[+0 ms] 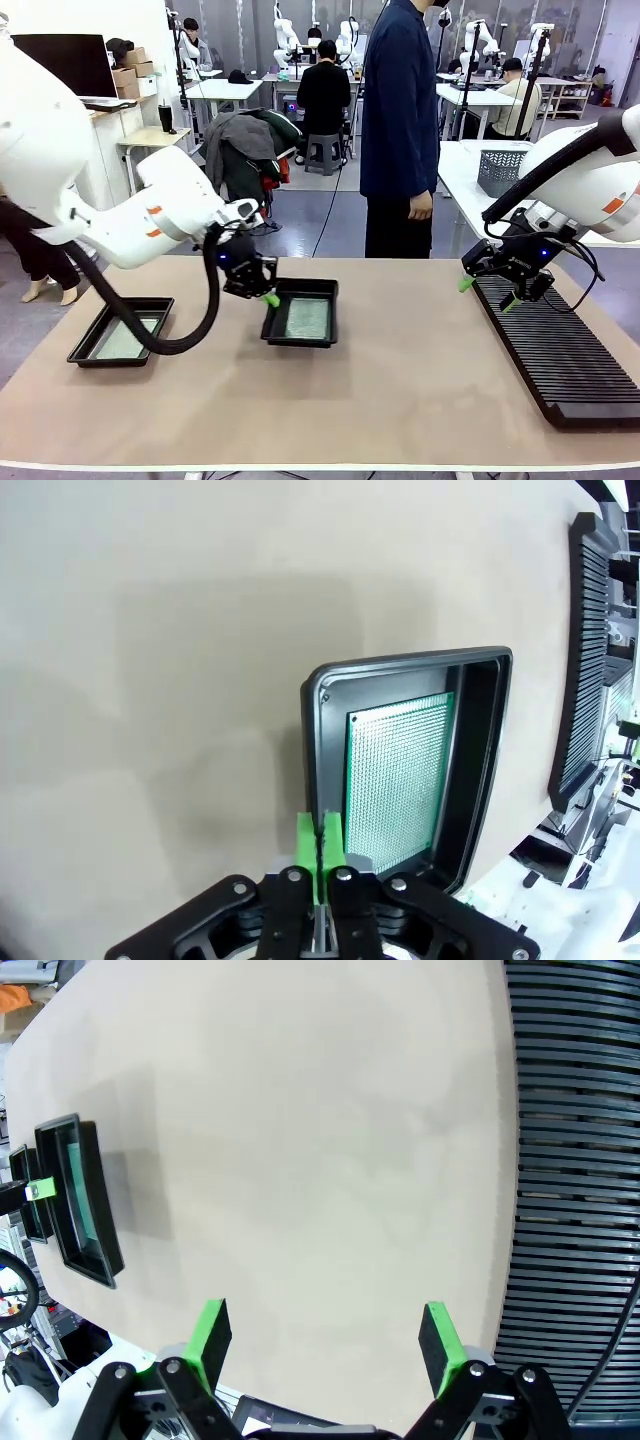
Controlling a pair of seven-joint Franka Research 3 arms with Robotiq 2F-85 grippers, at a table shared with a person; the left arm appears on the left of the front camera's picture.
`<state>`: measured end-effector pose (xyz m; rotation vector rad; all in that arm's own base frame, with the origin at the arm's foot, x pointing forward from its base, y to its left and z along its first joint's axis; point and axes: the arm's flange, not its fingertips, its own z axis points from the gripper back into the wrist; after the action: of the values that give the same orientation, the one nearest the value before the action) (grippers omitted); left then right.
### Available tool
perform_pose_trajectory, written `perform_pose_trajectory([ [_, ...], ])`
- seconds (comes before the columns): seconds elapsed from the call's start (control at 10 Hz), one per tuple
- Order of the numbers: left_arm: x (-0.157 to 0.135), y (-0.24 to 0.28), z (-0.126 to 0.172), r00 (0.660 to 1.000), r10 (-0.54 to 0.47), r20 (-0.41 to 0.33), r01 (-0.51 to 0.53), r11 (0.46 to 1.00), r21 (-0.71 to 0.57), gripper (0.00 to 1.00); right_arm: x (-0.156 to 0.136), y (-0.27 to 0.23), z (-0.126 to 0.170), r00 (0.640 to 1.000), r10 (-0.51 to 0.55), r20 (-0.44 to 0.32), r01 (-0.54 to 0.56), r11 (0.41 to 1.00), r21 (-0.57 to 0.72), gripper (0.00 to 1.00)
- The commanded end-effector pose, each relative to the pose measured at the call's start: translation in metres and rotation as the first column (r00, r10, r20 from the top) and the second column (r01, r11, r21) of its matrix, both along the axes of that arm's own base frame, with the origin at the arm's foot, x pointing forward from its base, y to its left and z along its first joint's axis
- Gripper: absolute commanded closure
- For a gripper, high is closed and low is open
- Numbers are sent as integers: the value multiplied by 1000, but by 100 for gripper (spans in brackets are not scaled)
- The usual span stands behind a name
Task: Inspect and transfer BCBs to ESD trays.
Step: Pick up the ESD tray and place it on the left side of the table.
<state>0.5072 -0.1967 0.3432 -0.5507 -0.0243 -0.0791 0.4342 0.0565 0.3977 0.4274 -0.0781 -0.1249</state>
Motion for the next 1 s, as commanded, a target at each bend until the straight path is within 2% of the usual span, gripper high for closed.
perform_pose_trajectory([
  [0.0,-16,40,-2,1000,-7,1,7,1000,-16,97,0,1,1,1000,-14,-11,14,1000,-20,0],
  [0.5,-27,130,-15,1000,29,-4,-30,999,-18,97,0,1,1,1000,-14,-11,14,1000,-20,0],
  [0.9,-23,156,-22,999,50,-13,-50,999,16,97,0,1,1,1000,-14,-11,14,1000,-20,0],
])
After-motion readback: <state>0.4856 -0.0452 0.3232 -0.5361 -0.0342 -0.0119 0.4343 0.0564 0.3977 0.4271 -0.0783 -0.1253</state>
